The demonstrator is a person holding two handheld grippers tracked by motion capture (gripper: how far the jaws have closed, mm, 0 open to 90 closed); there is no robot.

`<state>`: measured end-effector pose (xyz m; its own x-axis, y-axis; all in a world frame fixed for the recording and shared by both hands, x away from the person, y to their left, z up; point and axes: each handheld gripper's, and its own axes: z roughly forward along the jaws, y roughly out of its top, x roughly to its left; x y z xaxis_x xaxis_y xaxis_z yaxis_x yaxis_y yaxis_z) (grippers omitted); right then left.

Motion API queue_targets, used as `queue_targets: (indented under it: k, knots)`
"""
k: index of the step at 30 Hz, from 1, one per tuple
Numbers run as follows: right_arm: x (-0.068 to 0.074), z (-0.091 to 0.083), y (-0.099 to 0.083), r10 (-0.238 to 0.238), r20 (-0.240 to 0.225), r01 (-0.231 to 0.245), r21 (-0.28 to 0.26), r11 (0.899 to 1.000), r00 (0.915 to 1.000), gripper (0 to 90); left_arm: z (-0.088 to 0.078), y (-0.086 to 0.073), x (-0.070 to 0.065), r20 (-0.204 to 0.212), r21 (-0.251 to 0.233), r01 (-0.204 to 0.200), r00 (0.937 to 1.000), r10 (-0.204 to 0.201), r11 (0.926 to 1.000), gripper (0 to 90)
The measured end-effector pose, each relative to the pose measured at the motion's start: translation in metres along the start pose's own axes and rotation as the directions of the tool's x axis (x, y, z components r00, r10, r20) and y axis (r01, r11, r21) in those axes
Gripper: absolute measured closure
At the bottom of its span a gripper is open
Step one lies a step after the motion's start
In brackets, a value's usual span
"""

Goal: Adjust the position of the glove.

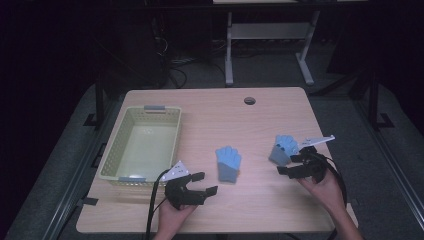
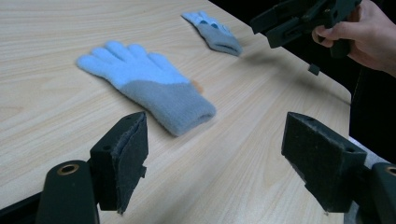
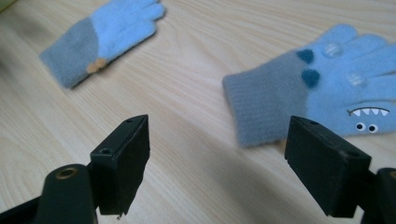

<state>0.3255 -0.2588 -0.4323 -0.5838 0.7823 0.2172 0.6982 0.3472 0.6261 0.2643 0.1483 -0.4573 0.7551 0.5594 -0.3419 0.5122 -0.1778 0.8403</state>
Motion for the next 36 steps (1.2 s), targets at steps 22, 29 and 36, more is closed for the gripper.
queue_targets:
  k: [22,29,36]
  knots:
    - [-0.011,0.011,0.033,0.010,0.026,-0.012,0.089,0.996,0.9996,21.6,-0.001,0.001,-0.002,-0.001,-0.004,-0.018,0.9998,0.018,0.9998,22.6]
    - [-0.014,0.017,0.049,0.005,0.029,-0.009,0.132,0.991,0.9996,21.2,-0.001,0.002,-0.001,-0.001,0.001,-0.021,0.9998,0.021,0.9998,22.6]
    - [-0.019,0.025,0.062,-0.005,0.051,-0.004,0.172,0.985,0.9987,21.6,-0.001,0.002,-0.002,-0.002,-0.003,-0.022,0.9998,0.022,0.9997,22.6]
